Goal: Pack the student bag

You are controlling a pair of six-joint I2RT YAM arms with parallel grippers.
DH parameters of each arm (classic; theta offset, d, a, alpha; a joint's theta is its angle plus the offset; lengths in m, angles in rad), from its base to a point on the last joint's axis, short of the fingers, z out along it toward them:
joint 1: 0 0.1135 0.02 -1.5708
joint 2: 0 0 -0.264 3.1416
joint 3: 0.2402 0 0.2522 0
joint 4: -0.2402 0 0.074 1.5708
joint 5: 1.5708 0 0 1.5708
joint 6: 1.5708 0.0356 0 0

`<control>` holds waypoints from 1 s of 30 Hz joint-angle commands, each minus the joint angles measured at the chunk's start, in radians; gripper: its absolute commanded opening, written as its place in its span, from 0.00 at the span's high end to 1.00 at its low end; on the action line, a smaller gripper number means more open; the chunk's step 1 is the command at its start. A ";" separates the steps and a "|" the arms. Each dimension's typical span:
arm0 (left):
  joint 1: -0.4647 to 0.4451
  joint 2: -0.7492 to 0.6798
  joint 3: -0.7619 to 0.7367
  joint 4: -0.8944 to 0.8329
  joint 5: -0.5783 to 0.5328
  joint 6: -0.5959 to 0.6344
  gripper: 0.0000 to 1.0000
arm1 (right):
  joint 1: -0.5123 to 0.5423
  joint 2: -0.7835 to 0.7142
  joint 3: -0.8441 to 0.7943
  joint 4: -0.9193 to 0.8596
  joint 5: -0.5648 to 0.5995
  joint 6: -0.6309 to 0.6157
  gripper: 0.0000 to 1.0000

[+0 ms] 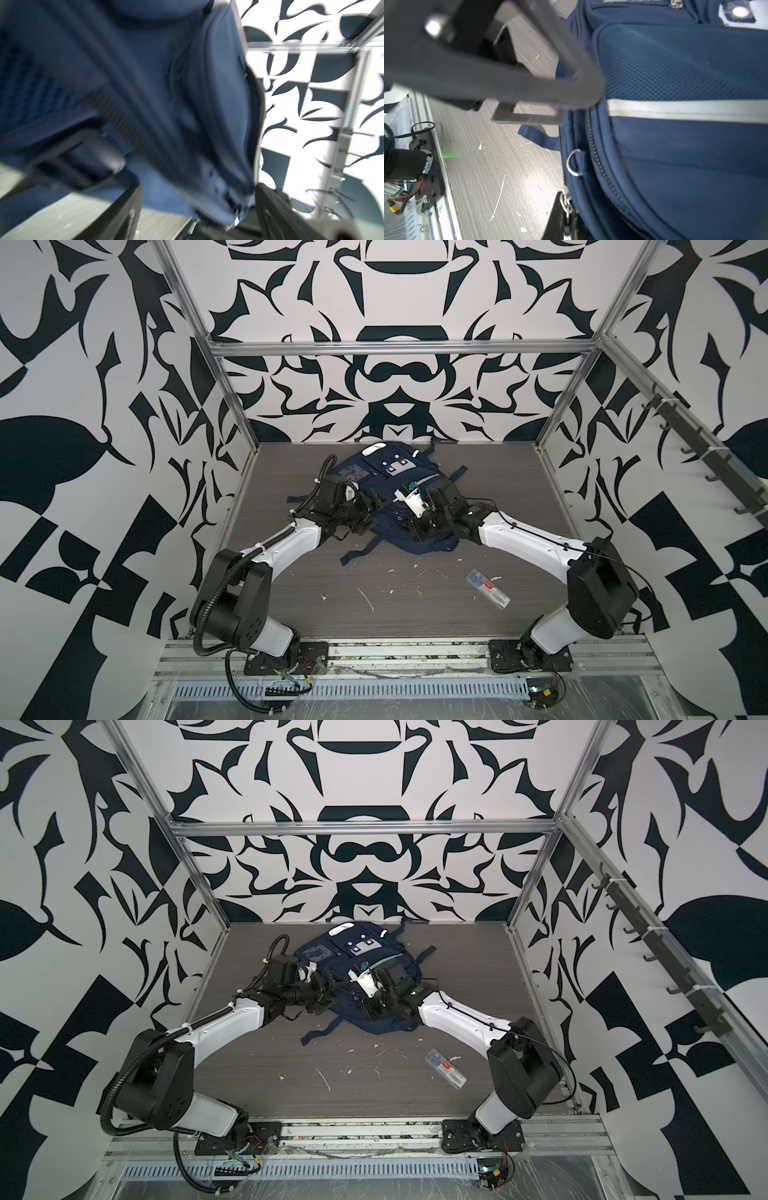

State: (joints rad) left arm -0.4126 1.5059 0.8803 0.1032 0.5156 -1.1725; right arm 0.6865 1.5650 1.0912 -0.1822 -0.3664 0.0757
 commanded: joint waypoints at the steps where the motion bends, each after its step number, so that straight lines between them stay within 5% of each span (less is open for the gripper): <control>1: -0.003 0.029 0.001 0.096 -0.005 -0.063 0.27 | 0.015 -0.051 0.038 0.082 -0.019 0.009 1.00; 4: -0.002 0.049 0.004 0.111 -0.003 -0.069 0.40 | 0.022 -0.054 0.031 0.086 -0.010 0.019 1.00; 10: -0.001 0.051 0.013 0.118 -0.011 -0.068 0.87 | 0.026 -0.064 0.017 0.088 0.018 0.033 1.00; 13: 0.001 0.047 0.013 0.115 -0.021 -0.068 1.00 | 0.027 -0.076 0.013 0.057 0.041 0.029 1.00; 30: 0.120 0.002 -0.011 0.103 0.000 -0.020 1.00 | -0.058 -0.252 -0.158 -0.097 0.111 0.028 1.00</control>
State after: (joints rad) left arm -0.3851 1.5326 0.8692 0.1921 0.6380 -1.2564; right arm 0.6777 1.3926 0.9512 -0.1837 -0.2863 0.0994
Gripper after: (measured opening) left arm 0.104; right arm 0.073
